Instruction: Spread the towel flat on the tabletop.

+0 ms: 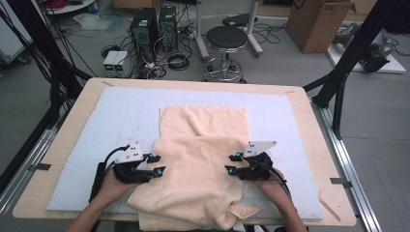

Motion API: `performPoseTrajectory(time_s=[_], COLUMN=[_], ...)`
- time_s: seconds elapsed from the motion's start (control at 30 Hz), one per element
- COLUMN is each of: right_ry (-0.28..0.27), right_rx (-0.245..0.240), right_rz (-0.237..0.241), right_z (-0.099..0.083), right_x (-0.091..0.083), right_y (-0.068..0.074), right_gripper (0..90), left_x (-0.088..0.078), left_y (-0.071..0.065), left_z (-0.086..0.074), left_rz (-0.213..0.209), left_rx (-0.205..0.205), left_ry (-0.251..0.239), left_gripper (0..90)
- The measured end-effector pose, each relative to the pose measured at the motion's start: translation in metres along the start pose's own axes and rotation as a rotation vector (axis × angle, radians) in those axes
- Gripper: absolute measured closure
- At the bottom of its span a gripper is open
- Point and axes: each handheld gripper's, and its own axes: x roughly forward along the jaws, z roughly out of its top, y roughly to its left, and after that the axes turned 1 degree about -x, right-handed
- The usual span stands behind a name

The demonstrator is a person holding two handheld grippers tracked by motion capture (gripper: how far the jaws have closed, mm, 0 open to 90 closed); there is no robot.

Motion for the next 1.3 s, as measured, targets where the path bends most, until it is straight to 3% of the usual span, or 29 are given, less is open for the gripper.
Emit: performPoseTrajectory(time_s=[0.17, 0.23, 0.3, 0.33, 0.53, 0.67, 0.8, 0.9, 0.97, 1.07, 1.13, 1.23, 1.3], right_ry=[0.01, 0.02, 0.063, 0.096, 0.082, 0.08, 0.053, 0.042, 0.024, -0.02, -0.05, -0.07, -0.07], right_rx=[0.059, 0.075, 0.059, 0.042, 0.037, 0.034, 0.018, 0.005, 0.016, 0.011, 0.004, 0.014, 0.032], right_rz=[-0.101, -0.108, -0.12, -0.113, -0.063, -0.048, -0.035, 0.002, 0.071, 0.187, 0.165, 0.058, -0.019], right_z=[-0.005, -0.007, -0.008, -0.009, -0.008, -0.006, -0.002, 0.0, 0.0, 0.001, 0.003, 0.008, 0.009], right_x=[-0.001, 0.0, 0.005, 0.01, 0.012, 0.01, 0.0, -0.009, -0.015, -0.028, -0.037, -0.04, -0.034], right_y=[-0.014, -0.016, -0.015, -0.013, -0.011, -0.008, 0.003, 0.016, 0.025, 0.039, 0.04, 0.024, 0.01], right_gripper=[52.0, 51.9, 55.3, 57.3, 81.1, 83.9, 84.1, 84.1, 83.1, 73.6, 69.6, 63.2, 60.4], left_x=[0.013, 0.019, 0.023, 0.023, 0.023, 0.015, -0.003, -0.019, -0.03, -0.048, -0.054, -0.046, -0.033], left_y=[0.014, 0.019, 0.022, 0.021, 0.018, 0.007, -0.011, -0.025, -0.034, -0.045, -0.045, -0.03, -0.015], left_z=[0.001, -0.001, -0.004, -0.004, -0.003, -0.002, -0.007, -0.015, -0.02, -0.024, -0.021, -0.009, 0.0], left_rz=[0.115, 0.121, 0.109, 0.111, 0.11, 0.135, 0.106, 0.072, 0.024, -0.063, -0.062, -0.01, 0.033], left_rx=[-0.037, -0.057, -0.074, -0.061, -0.038, -0.011, 0.021, 0.024, 0.015, 0.019, 0.011, -0.017, -0.048], left_ry=[0.018, 0.052, 0.086, 0.091, 0.101, 0.096, 0.072, 0.072, 0.068, 0.038, 0.009, -0.026, -0.066], left_gripper=[54.1, 53.9, 54.2, 55.3, 75.3, 82.0, 84.1, 84.0, 83.8, 80.3, 68.6, 60.5, 60.2])
